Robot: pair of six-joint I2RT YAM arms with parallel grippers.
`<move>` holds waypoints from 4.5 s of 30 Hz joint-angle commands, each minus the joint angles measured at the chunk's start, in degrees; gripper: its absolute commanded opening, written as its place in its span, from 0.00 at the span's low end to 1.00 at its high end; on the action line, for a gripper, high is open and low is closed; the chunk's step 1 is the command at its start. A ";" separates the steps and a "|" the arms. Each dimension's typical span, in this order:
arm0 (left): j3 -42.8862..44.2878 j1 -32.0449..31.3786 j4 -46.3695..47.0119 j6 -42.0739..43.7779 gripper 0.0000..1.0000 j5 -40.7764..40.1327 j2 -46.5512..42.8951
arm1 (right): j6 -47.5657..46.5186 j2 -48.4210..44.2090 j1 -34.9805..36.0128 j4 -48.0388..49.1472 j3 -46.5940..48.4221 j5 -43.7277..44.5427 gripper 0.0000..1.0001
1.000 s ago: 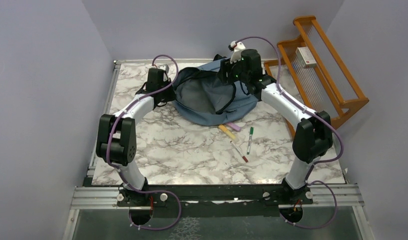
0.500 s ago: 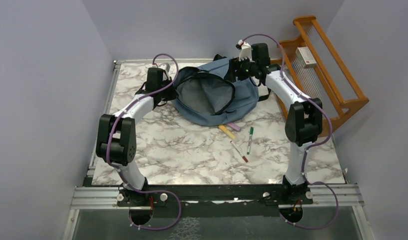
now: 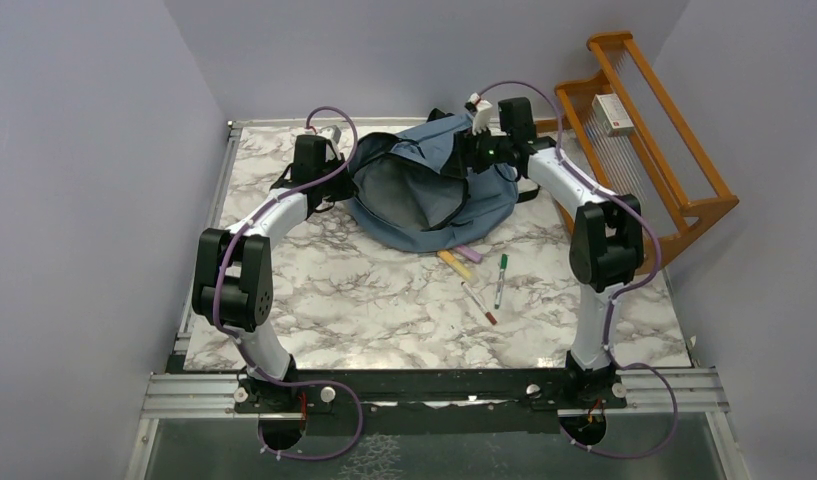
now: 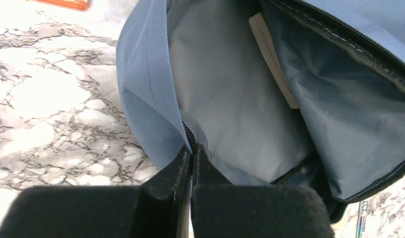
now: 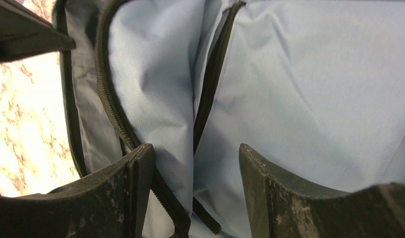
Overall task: Pack the student bag
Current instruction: Unzip the student bag at the center of the board.
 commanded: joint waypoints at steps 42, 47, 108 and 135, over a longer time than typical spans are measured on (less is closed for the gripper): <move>2.85 0.24 -5.75 -0.89 0.00 5.28 -2.78 | -0.83 -9.40 1.99 12.20 -10.63 -1.98 0.09; 4.28 0.16 -9.57 -0.36 0.00 5.69 -4.84 | -0.16 -10.01 2.04 9.11 -4.63 -0.68 0.01; 1.81 -0.37 -12.59 6.45 0.17 0.39 -11.13 | 39.23 -34.50 -1.17 12.13 -46.97 39.70 0.61; 3.42 -25.09 6.90 27.59 0.51 3.71 -7.42 | 55.06 -24.52 -4.49 30.22 -54.64 25.72 0.68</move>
